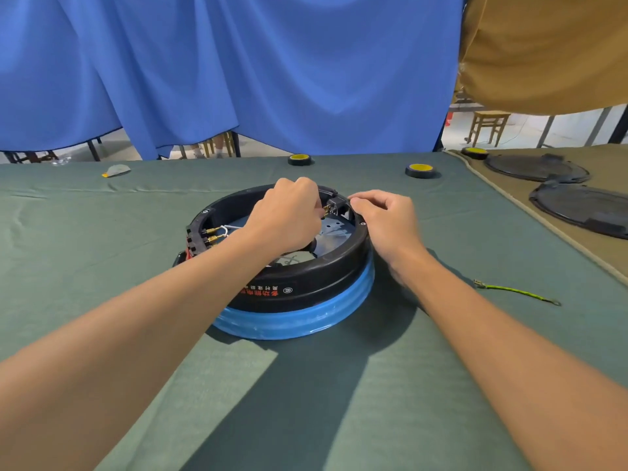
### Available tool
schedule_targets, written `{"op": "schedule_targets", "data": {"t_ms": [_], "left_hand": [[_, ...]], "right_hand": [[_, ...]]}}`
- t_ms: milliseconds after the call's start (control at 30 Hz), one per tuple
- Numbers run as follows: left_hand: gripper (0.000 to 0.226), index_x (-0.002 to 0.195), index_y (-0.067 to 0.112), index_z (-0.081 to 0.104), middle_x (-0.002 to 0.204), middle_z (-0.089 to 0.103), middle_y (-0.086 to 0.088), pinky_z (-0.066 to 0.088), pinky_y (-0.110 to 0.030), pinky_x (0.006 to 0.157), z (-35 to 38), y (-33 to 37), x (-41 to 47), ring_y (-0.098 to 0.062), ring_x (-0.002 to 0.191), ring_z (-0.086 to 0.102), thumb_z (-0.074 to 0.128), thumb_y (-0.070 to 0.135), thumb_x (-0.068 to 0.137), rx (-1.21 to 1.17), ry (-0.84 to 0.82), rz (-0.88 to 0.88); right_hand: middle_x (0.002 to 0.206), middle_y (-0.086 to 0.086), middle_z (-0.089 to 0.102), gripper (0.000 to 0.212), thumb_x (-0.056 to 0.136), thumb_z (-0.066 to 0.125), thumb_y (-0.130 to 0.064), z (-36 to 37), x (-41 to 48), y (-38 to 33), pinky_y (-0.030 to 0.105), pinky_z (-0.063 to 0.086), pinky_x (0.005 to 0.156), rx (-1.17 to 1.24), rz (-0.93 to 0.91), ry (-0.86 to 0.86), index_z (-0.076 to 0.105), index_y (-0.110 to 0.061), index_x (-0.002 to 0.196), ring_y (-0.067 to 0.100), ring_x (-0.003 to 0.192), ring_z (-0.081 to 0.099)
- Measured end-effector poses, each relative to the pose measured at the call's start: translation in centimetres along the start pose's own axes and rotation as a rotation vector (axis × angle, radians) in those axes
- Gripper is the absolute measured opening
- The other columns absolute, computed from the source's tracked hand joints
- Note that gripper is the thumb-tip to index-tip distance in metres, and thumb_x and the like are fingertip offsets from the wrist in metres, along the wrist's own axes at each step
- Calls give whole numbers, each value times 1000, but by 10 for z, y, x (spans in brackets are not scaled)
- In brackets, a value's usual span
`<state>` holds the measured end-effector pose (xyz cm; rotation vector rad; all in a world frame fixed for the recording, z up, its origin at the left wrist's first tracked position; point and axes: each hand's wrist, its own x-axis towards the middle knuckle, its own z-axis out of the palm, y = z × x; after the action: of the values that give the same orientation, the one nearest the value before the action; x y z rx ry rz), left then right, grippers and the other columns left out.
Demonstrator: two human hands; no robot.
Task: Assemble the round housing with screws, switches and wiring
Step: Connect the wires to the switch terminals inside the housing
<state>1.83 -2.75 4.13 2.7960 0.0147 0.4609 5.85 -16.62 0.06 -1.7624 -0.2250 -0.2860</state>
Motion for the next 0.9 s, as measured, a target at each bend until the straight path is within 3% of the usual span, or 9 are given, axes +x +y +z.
{"op": "schedule_targets", "data": {"t_ms": [133,500,900], "left_hand": [[19,103,6,70,99,66,-14,55,-49,83,0,1,2,-33,88,62,57,19,97,-5,25,19],[18,103,7,68,93,65,-13,57,-47,76,9,2,7,-30,79,61,58,20,95,120,51,73],[17,103,5,68,97,65,-14,57,-48,78,10,1,8,-32,82,62,58,16,94,114,85,48]], "right_hand": [[92,-4,72,15,89,60,-21,0,0,0,40,52,90,-3,9,0,75,-21,91,17,94,64],[80,-14,69,17,88,59,-21,0,2,2,33,51,83,2,-10,-11,70,-29,78,11,87,63],[85,-13,68,16,91,57,-21,-1,0,1,31,50,85,-1,-22,-14,71,-27,86,12,93,62]]}}
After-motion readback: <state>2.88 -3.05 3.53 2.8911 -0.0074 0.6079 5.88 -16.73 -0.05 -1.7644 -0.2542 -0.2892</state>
